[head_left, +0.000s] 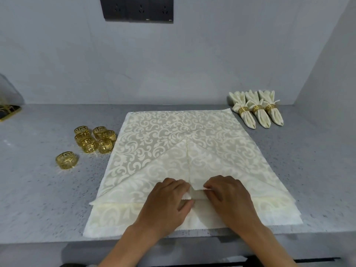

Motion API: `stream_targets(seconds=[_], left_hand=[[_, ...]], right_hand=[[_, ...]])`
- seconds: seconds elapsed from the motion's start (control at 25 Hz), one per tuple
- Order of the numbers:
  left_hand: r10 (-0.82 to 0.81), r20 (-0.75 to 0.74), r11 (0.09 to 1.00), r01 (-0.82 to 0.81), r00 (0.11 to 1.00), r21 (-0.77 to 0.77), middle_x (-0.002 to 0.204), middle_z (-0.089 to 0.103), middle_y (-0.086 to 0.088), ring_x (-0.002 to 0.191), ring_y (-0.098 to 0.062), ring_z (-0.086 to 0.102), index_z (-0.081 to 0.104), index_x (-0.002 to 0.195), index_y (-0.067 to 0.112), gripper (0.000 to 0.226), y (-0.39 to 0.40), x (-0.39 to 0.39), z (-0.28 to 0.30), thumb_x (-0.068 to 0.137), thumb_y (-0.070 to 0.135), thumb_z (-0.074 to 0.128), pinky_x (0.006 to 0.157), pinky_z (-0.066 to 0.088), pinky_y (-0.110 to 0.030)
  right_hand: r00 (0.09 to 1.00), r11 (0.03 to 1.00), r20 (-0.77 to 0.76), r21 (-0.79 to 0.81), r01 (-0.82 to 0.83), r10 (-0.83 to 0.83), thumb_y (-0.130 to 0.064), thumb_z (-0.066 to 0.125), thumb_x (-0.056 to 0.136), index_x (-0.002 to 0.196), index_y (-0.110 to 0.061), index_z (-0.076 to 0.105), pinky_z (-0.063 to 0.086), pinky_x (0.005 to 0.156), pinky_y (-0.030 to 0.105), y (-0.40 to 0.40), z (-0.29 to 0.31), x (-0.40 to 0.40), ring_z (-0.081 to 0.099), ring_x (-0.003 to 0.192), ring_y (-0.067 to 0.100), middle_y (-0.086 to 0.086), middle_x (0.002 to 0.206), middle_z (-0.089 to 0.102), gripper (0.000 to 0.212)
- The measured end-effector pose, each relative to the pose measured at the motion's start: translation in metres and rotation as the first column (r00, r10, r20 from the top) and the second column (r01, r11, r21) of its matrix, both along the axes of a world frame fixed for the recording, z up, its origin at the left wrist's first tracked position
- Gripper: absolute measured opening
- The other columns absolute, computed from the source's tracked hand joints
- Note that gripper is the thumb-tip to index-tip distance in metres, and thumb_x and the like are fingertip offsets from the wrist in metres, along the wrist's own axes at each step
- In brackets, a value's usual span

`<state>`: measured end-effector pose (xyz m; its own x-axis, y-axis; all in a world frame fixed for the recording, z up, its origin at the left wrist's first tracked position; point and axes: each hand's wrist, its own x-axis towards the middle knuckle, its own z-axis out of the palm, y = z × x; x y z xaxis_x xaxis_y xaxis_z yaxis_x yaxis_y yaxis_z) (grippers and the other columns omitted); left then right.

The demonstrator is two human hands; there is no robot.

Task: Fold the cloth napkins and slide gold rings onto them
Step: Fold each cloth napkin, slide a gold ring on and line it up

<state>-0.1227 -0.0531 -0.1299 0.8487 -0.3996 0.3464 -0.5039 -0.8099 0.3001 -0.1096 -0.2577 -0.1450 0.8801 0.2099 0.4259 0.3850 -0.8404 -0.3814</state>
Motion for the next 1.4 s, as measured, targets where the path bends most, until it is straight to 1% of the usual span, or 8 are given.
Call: stream_targets(seconds=[0.2, 0.4, 0.52, 0.64, 0.76, 0.92, 1.2, 1.4], left_hand=[[-0.058, -0.014, 0.994, 0.056, 0.998, -0.097, 0.142, 0.049, 0.016, 0.131, -0.003, 0.043, 0.05, 0.138, 0.03, 0.041, -0.009, -0.001, -0.002, 0.098, 0.038, 0.049, 0.102, 0.024, -0.011], [-0.139, 0.185, 0.99, 0.135, 0.973, 0.033, 0.095, 0.073, 0.012, 0.104, -0.004, 0.053, 0.075, 0.082, 0.025, 0.03, -0.013, -0.002, -0.004, 0.087, 0.028, 0.046, 0.108, 0.021, -0.008], [-0.125, 0.286, 0.992, 0.124, 0.95, 0.022, 0.095, 0.074, 0.011, 0.106, -0.003, 0.055, 0.077, 0.08, 0.024, 0.031, -0.015, 0.002, -0.015, 0.086, 0.027, 0.047, 0.109, 0.022, -0.01], [-0.133, 0.368, 0.988, 0.154, 0.92, -0.03, 0.097, 0.075, 0.011, 0.099, -0.008, 0.068, 0.076, 0.075, 0.025, 0.03, -0.017, 0.012, -0.03, 0.09, 0.03, 0.05, 0.094, 0.045, -0.018], [-0.114, 0.426, 0.986, 0.156, 0.898, -0.064, 0.098, 0.075, 0.011, 0.096, -0.008, 0.069, 0.076, 0.074, 0.026, 0.05, -0.016, 0.019, -0.038, 0.103, 0.034, 0.037, 0.086, 0.049, -0.021], [-0.115, 0.4, 0.986, 0.154, 0.909, -0.067, 0.101, 0.074, 0.011, 0.101, -0.008, 0.065, 0.077, 0.078, 0.025, 0.051, -0.016, 0.018, -0.036, 0.104, 0.034, 0.034, 0.088, 0.047, -0.021], [-0.103, 0.292, 0.994, 0.108, 0.951, 0.0, 0.098, 0.074, 0.01, 0.096, -0.008, 0.067, 0.076, 0.087, 0.022, 0.028, -0.018, 0.005, -0.019, 0.087, 0.029, 0.048, 0.09, 0.045, -0.018], [-0.018, 0.094, 0.989, 0.032, 0.995, -0.145, 0.124, 0.064, 0.009, 0.111, -0.003, 0.056, 0.046, 0.139, 0.024, 0.054, -0.015, -0.002, -0.016, 0.086, 0.032, 0.054, 0.076, 0.054, -0.021]], right_hand=[[0.997, 0.995, -0.042, -0.064, -0.075, 0.072, -0.016, 0.052, 0.073, 0.095, -0.025, 0.074, 0.042, 0.082, 0.019, -0.001, 0.006, -0.016, 0.058, 0.095, 0.007, -0.017, 0.106, 0.067, 0.032], [0.922, 0.985, -0.369, 0.161, -0.06, 0.116, -0.007, 0.05, 0.091, 0.112, -0.028, 0.071, 0.044, 0.093, 0.02, -0.032, 0.058, 0.049, 0.058, 0.11, 0.002, -0.017, 0.118, 0.066, 0.036], [0.925, 0.965, -0.303, -0.198, 0.174, -0.229, -0.01, 0.048, 0.09, 0.134, -0.026, 0.055, 0.042, 0.096, 0.035, -0.07, 0.07, 0.138, 0.048, 0.125, 0.023, -0.001, 0.139, 0.055, 0.047], [0.821, 0.82, -0.397, -0.555, 0.141, -0.41, -0.026, 0.054, 0.084, 0.135, -0.028, 0.045, 0.034, 0.097, 0.044, -0.089, 0.063, 0.181, 0.04, 0.125, 0.029, 0.003, 0.135, 0.05, 0.052], [0.769, 0.851, -0.452, -0.477, 0.22, -0.453, -0.027, 0.06, 0.079, 0.128, -0.028, 0.051, 0.028, 0.099, 0.043, -0.1, 0.067, 0.191, 0.047, 0.118, 0.024, 0.0, 0.121, 0.055, 0.049], [0.854, 0.901, -0.294, -0.206, 0.382, -0.429, -0.018, 0.058, 0.084, 0.081, -0.022, 0.058, 0.033, 0.079, 0.037, -0.095, 0.072, 0.151, 0.055, 0.089, 0.022, -0.007, 0.083, 0.058, 0.005], [0.989, 0.992, 0.076, 0.014, 0.128, -0.129, -0.02, 0.066, 0.083, 0.08, -0.029, 0.062, 0.042, 0.068, 0.034, 0.009, 0.022, -0.004, 0.057, 0.073, 0.011, -0.016, 0.081, 0.062, 0.01], [0.995, 0.995, -0.007, 0.028, 0.099, -0.099, -0.018, 0.058, 0.081, 0.079, -0.03, 0.065, 0.036, 0.061, 0.027, 0.026, 0.005, -0.019, 0.054, 0.065, 0.009, -0.016, 0.078, 0.062, 0.014]])
